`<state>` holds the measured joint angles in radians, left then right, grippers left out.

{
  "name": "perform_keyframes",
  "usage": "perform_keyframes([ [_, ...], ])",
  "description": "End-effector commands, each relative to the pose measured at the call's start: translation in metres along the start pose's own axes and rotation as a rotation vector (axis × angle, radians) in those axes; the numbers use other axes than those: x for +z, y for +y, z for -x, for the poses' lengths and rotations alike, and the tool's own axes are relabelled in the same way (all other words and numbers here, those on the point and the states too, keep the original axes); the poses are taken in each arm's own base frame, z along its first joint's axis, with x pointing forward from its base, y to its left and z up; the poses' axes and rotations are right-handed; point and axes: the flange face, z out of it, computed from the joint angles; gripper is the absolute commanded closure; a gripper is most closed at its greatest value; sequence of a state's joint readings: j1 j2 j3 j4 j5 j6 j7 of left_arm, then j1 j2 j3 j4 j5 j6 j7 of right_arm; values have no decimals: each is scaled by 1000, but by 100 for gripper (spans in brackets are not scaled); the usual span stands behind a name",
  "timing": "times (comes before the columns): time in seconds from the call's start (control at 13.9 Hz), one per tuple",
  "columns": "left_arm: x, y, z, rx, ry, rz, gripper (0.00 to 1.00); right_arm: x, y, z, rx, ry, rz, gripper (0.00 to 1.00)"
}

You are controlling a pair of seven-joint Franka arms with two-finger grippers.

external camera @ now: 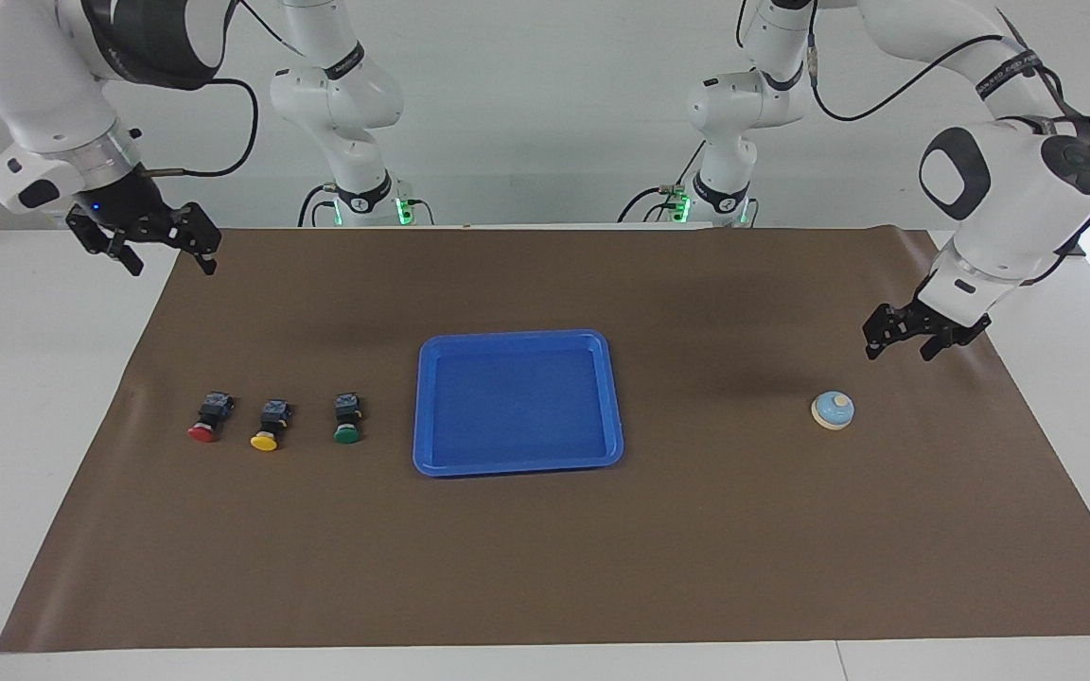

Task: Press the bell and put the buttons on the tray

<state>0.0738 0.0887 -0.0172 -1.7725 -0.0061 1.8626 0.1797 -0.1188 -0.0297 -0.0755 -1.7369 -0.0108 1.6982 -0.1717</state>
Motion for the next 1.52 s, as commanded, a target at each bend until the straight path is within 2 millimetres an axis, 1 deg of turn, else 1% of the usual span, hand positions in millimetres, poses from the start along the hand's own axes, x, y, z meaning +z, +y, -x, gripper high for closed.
perform_keyframes([
  [0.0,-50,14,30,12,3,-7,0,53,20,-28,-6,-10,7,0],
  [0.07,-64,19,34,19,-4,-5,0,73,28,-37,-1,-7,10,0],
  [0.14,-77,21,36,22,-16,-3,0,95,41,-44,7,-14,12,0],
  [0.22,-90,24,37,27,-40,5,0,121,55,-46,-2,-18,13,0],
  [0.29,-95,26,39,29,-58,9,0,143,55,-44,-3,0,16,0],
  [0.36,-100,35,41,39,-53,7,0,159,53,-41,-6,15,20,0],
  [0.51,-107,35,47,24,-53,7,0,177,52,-41,-6,3,17,0],
  [0.58,-102,35,49,27,-63,7,0,187,52,-42,-7,-10,14,0],
  [0.79,-102,35,50,23,-63,2,0,218,54,-37,-2,-45,6,0],
  [1.01,-101,38,46,-75,-68,4,0,236,54,-35,3,-14,14,0],
  [1.08,-101,44,46,-79,-77,4,0,242,54,-35,3,-15,14,0],
  [1.23,-103,45,47,-85,-74,3,0,255,55,-36,13,-26,13,0],
  [1.3,-102,47,49,-82,-70,2,0,262,57,-36,19,-20,15,1],
  [1.37,-102,53,51,-65,-74,1,0,272,63,-32,29,-26,13,4],
  [1.44,-103,57,52,-57,-73,0,0,276,64,-30,31,-26,13,7],
])
